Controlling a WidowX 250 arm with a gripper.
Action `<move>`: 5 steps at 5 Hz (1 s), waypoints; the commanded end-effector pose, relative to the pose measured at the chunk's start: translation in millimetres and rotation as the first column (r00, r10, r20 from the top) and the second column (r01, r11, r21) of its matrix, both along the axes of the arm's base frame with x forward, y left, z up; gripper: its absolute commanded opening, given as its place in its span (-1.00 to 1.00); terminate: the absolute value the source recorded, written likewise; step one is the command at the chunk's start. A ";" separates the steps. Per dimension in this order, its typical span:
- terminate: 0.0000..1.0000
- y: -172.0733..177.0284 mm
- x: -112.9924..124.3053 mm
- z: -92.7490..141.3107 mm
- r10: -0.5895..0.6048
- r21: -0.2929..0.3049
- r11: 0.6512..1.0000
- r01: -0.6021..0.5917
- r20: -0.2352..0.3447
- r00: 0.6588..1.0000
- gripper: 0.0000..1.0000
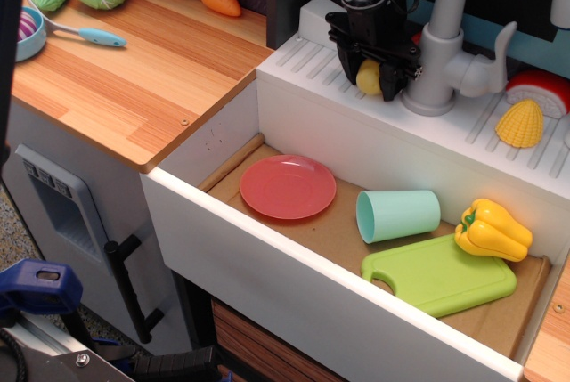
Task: Put potato on plate
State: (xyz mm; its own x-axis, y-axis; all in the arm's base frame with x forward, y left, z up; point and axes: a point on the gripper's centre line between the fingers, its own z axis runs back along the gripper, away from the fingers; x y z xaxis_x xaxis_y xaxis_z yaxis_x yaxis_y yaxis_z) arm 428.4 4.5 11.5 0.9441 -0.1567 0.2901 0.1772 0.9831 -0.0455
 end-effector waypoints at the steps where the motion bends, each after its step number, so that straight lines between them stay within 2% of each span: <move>1: -1.00 12.2 -31.1 39.9 0.059 0.047 0.997 -0.059 -0.002 0.998 -1.00; 2: -1.00 20.9 -52.5 43.1 0.113 0.069 0.991 -0.111 -0.023 0.993 -1.00; 3: -1.00 31.5 -71.0 32.2 0.145 0.062 0.988 -0.143 -0.036 0.989 -1.00; 5: -1.00 54.1 -63.4 -7.2 0.141 0.021 0.990 -0.140 -0.060 0.988 -1.00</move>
